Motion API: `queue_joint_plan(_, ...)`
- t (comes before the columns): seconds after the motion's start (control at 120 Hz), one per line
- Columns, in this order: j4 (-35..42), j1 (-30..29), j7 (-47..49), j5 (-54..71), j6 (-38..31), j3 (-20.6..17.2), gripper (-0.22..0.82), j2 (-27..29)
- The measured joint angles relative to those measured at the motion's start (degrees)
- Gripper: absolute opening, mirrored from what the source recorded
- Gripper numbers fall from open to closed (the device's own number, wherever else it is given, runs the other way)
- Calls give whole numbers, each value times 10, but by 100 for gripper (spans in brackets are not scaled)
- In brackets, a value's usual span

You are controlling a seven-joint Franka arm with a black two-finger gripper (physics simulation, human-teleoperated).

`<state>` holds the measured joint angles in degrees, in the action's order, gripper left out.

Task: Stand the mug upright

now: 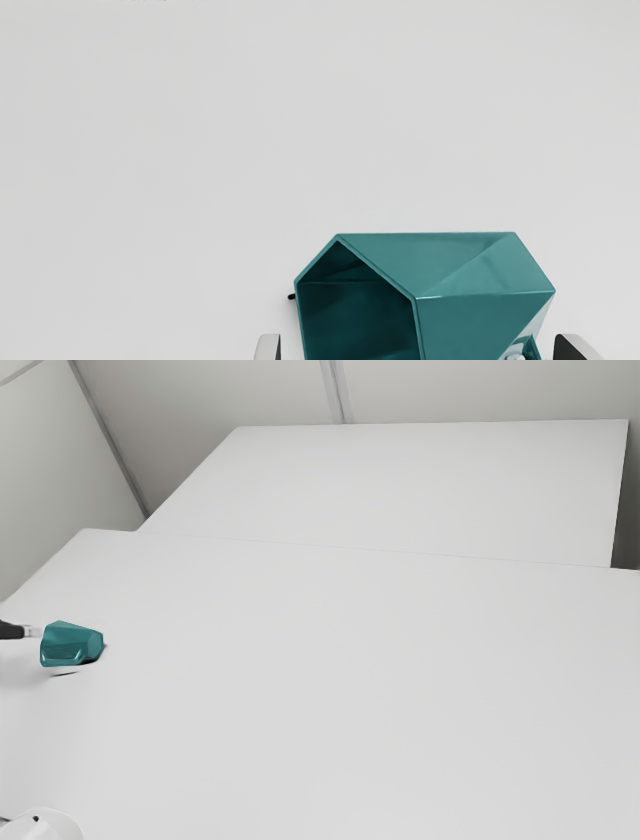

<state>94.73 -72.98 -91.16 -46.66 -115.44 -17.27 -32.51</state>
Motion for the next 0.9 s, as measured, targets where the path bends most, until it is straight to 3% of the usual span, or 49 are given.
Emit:
queue_joint_plan(0.392,45,13,-101,-4,-22,-6,56,7)
queue_joint_plan(0.775,69,19,-153,-16,-46,-20,44,10)
queue_joint_plan(0.9,71,24,-164,-19,-52,-21,36,14)
